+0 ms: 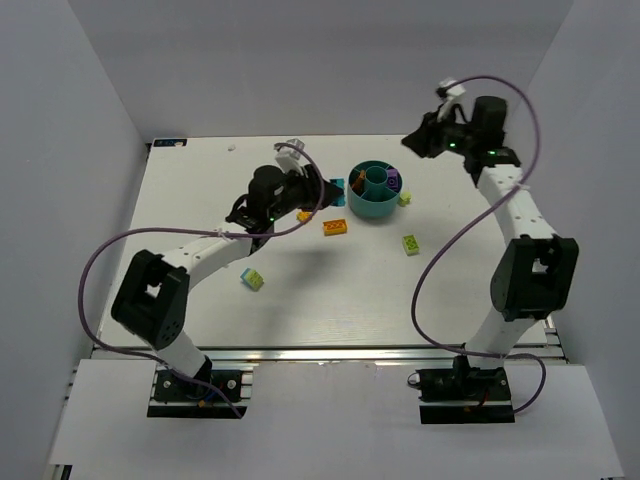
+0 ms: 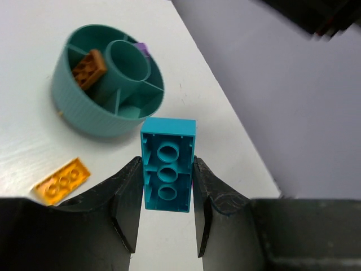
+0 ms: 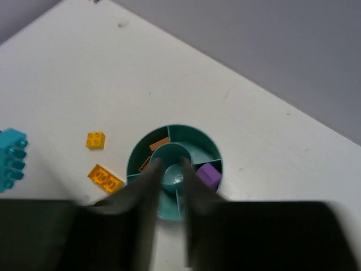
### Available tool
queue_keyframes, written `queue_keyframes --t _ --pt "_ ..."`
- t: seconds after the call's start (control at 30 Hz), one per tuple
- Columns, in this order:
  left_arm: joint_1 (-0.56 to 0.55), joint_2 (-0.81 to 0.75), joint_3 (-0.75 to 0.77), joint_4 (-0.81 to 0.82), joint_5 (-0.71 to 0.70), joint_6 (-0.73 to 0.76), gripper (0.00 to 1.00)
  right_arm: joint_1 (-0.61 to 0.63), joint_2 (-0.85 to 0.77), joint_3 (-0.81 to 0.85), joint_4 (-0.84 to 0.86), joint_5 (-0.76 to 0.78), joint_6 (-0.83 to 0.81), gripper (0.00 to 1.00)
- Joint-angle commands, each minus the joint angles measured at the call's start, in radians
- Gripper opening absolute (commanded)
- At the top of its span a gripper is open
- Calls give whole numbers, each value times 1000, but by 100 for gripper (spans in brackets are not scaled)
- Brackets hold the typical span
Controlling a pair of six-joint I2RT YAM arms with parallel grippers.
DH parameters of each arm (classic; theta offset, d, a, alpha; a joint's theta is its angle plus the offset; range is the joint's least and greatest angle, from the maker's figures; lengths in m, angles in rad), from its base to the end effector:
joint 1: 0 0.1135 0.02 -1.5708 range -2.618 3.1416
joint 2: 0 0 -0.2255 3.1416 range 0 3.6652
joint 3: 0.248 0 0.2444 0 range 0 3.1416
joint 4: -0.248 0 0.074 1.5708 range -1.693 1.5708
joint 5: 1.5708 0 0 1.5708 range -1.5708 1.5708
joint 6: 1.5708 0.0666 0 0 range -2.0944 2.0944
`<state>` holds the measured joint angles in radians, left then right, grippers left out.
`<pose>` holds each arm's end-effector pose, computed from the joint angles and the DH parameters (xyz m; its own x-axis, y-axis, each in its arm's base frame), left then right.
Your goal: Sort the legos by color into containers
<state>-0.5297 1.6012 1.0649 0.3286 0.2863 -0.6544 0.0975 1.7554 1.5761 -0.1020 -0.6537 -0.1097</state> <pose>0.3323 -0.2164 0.2410 -0.5814 -0.3362 -0.7409 0.4655 0.6094 -0.6418 0.4211 0.0819 0.3167 -0.2025 -0.1071 -0.9734 -0.6850 0.7258 0.0626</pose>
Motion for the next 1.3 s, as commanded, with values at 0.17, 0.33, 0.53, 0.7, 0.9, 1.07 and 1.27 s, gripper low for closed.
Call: queue_keyframes --t 0.17,0.33,0.53,0.7,0.9,1.07,1.27 --pt "-128 212 168 279 -28 288 10 -143 -117 -146 139 -274 45 4" --pt "-167 368 302 257 -136 338 7 -156 -162 -220 154 -265 16 6" --pt "-200 483 434 228 -197 366 10 -186 -160 -235 180 -284 38 8" --pt "-202 523 484 204 -251 394 12 -211 -137 -212 189 -302 56 8" --pt "-202 551 515 159 -322 403 12 -217 -131 -211 194 -308 67 9" --pt "-207 566 524 153 -338 392 12 -217 -128 -212 194 -307 68 9" --pt "-210 560 489 167 -354 374 12 -219 -129 -214 194 -304 68 9"
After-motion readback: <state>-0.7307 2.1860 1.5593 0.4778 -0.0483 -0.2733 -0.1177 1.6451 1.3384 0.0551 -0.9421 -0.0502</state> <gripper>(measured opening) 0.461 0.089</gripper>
